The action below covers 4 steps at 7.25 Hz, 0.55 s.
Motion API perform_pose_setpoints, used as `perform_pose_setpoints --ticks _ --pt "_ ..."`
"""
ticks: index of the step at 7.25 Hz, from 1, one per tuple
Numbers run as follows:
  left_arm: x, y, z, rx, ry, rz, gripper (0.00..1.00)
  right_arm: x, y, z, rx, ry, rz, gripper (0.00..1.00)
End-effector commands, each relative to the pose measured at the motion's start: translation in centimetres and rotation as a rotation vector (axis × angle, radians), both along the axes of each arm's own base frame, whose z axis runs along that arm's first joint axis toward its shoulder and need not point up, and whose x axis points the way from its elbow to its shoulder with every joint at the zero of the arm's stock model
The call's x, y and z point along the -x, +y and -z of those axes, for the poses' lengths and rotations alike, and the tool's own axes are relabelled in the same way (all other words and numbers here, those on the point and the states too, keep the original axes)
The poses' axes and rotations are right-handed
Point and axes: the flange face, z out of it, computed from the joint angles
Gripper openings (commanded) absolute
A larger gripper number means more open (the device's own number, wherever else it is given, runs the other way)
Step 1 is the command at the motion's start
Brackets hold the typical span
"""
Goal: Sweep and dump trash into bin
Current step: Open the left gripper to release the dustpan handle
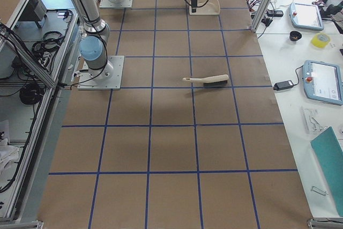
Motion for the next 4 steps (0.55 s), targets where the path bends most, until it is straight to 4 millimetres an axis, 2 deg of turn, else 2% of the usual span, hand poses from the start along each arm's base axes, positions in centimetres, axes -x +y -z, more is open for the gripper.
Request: perform_pose_setpoints --ticks 1,2,3,4 --pt "6.9 2.7 2.7 -0.091 0.001 0.124 1.00 0.1 0.0 0.0 -0.001 0.000 0.000 1.00" --pt "8.8 4.3 2.6 -0.098 0.000 0.160 1.00 0.1 0.0 0.1 -0.001 0.002 0.000 1.00" --pt "9.8 6.1 1.3 -0.140 0.030 0.186 1.00 0.2 -0.1 0.1 -0.001 0.002 0.003 1.00" --pt "10.4 8.6 -1.0 -0.207 0.181 0.223 1.00 0.5 -0.2 0.1 -0.001 0.000 0.009 1.00"
